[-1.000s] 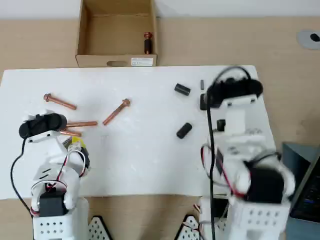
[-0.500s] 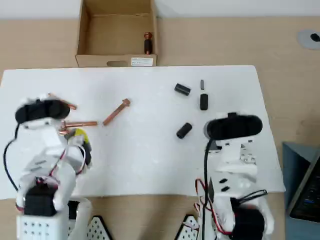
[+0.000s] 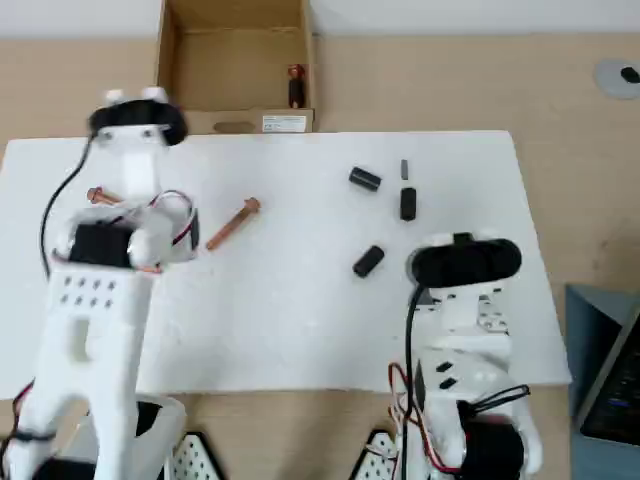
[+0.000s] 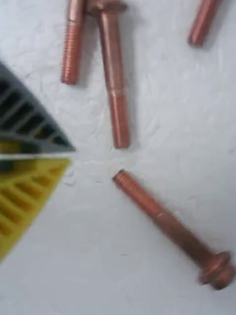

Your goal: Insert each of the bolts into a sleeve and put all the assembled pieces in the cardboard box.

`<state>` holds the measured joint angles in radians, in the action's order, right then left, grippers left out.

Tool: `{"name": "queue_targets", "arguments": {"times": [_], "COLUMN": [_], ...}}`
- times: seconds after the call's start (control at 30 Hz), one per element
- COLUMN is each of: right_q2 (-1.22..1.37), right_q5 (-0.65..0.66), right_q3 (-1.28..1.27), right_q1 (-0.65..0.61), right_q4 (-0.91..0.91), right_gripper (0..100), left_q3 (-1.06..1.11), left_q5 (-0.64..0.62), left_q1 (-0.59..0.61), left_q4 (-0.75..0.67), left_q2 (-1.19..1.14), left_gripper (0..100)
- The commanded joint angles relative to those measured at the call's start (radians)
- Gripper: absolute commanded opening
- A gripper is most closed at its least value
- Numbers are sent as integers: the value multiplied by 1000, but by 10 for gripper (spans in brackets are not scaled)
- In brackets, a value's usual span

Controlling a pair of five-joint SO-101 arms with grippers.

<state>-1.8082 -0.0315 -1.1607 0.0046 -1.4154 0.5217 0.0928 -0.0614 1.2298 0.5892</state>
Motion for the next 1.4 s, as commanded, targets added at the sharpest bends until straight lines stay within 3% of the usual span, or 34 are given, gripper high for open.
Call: {"name": "queue_targets", "arguments": {"times": [0.0,0.23,0.73,1.13,1.37], "right_q2": [-54,-54,-54,-53,-51], "right_q5": [-6,-6,-6,-5,-5], "right_q3": [1,1,1,1,-1], "right_q1": [10,10,12,12,12], "right_q4": [26,26,28,26,26], "right_gripper": [9,9,9,9,9], "left_q3": [-94,-209,-875,-1132,-1162], "left_q5": [71,230,350,443,466], "left_q1": [-60,-78,-75,-78,-95], "left_q4": [3,26,362,405,407], "left_q2": [-99,-331,-923,-1171,-1236], "left_gripper": [7,7,85,86,87]}}
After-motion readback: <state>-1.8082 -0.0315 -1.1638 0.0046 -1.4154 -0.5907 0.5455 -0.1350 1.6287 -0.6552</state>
